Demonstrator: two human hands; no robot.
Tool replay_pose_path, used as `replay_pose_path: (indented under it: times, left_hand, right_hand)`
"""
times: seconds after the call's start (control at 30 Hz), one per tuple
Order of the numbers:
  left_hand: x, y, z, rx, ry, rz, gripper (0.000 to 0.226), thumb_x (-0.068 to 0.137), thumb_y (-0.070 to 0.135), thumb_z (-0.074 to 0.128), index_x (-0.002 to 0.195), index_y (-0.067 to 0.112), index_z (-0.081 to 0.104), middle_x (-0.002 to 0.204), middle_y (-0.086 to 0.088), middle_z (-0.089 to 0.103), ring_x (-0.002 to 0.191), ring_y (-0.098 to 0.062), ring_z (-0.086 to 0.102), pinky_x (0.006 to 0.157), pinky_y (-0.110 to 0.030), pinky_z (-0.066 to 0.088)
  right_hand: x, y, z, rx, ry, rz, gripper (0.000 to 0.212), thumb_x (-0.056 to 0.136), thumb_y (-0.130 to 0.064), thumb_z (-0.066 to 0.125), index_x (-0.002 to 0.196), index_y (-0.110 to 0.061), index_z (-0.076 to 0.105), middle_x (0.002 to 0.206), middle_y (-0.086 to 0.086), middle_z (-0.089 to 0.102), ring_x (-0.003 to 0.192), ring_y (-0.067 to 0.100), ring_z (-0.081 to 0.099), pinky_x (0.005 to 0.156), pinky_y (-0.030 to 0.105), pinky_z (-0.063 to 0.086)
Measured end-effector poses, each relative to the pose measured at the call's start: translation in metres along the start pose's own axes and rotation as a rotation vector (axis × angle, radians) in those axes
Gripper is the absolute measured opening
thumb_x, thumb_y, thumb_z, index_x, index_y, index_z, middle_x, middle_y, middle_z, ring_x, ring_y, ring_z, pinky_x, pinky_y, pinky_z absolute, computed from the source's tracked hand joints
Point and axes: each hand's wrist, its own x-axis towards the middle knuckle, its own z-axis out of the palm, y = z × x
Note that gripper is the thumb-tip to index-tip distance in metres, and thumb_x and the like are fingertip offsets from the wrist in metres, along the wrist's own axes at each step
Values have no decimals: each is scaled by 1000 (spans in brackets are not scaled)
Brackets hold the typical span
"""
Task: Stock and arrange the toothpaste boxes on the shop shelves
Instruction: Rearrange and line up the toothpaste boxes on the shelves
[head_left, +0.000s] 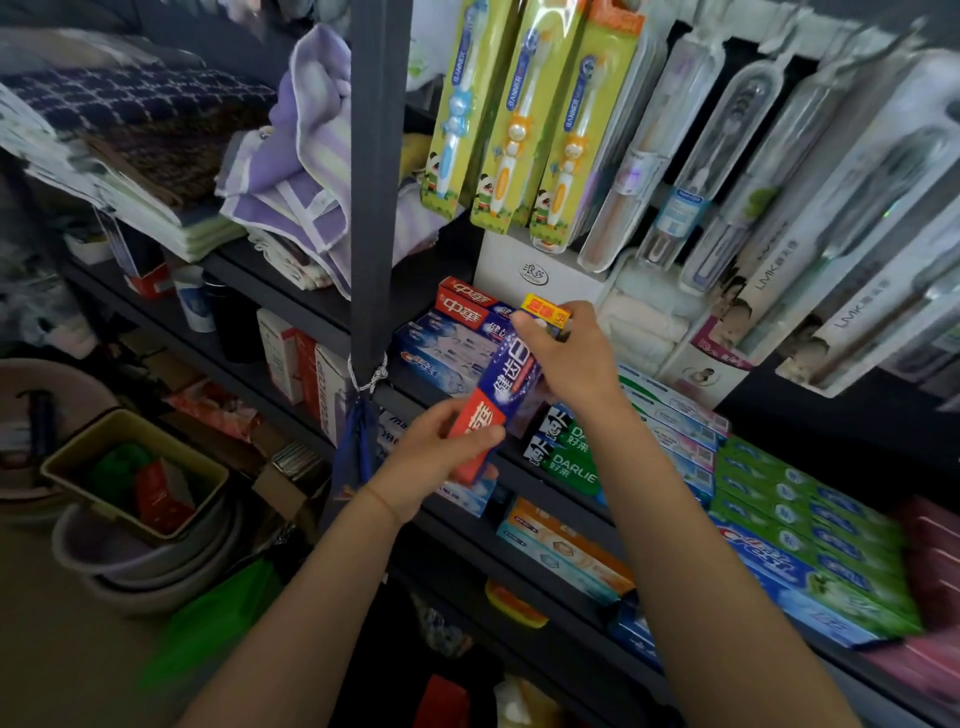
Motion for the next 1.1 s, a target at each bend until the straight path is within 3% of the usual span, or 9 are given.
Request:
replay_pose_path:
  times: [0.1, 0.3, 0.43, 0.5, 0.73, 0.83, 0.93, 1.0, 1.1]
  left_hand:
    - [-1, -3, -14, -74, 145, -4, 47, 69, 37, 78, 108, 15, 61, 100, -3, 71, 71, -13, 70, 59, -28, 54]
    - [11, -6, -32, -532, 238, -99, 25, 93, 29, 66, 113, 15, 60, 92, -2, 70, 78, -13, 64, 72, -27, 51]
    - [26, 4, -24, -642, 317, -47, 12, 97, 18, 61, 108, 13, 59, 112, -11, 67, 100, -21, 65, 72, -31, 55]
    - [33, 10, -22, -604, 312, 6, 14, 99, 15, 57, 112, 13, 60, 113, -9, 67, 103, -19, 65, 77, -33, 56]
    - [56, 20, -15, -453, 202, 79, 28, 98, 8, 54, 125, 13, 62, 109, -5, 71, 103, -16, 68, 90, -31, 55]
    - [74, 8, -29, 68, 365, 137, 52, 89, 15, 65, 138, 9, 50, 127, -8, 58, 115, -20, 57, 104, -39, 48]
    - [79, -8, -37, 884, 376, 500, 48, 83, 3, 68, 130, 5, 58, 135, -16, 51, 125, -31, 48, 109, -43, 39]
    - [82, -12, -35, 1119, 264, 602, 52, 81, 8, 71, 131, 7, 58, 142, -19, 49, 133, -38, 42, 111, -51, 36]
    - [92, -12, -27, 1290, 191, 519, 60, 90, 29, 65, 146, 19, 44, 158, -11, 32, 148, -32, 22, 121, -49, 16]
  right_hand:
    - [3, 7, -8, 100, -28, 92, 46, 83, -49, 73, 105, -13, 54, 94, 6, 69, 72, 16, 63, 55, 28, 48]
    - [-4, 12, -27, 283, -18, 242, 52, 85, -43, 72, 118, -11, 50, 88, 8, 67, 64, 20, 64, 58, 35, 50]
    - [-5, 14, -60, -54, -390, 102, 52, 78, -40, 81, 120, -22, 57, 106, 4, 69, 90, 21, 68, 87, 44, 56]
    - [-7, 10, -70, -280, -497, 49, 48, 75, -43, 82, 115, -23, 65, 109, 1, 67, 99, 21, 65, 90, 38, 53]
    - [-6, -1, -45, -578, -389, -103, 43, 83, -49, 73, 106, -13, 65, 100, 2, 63, 89, 21, 61, 75, 35, 51]
    - [7, 3, -27, -760, -231, -192, 47, 88, -49, 66, 116, -12, 58, 114, 7, 62, 102, 25, 58, 83, 36, 45]
    - [22, 10, -11, -927, -122, -256, 52, 92, -54, 58, 122, -12, 52, 123, 10, 59, 114, 29, 53, 95, 43, 37]
    - [30, 15, -2, -930, -97, -278, 54, 92, -55, 57, 124, -12, 51, 125, 10, 58, 117, 29, 51, 97, 44, 35]
    - [41, 18, 14, -919, -68, -306, 55, 93, -54, 55, 127, -10, 49, 128, 11, 56, 120, 29, 48, 99, 44, 34]
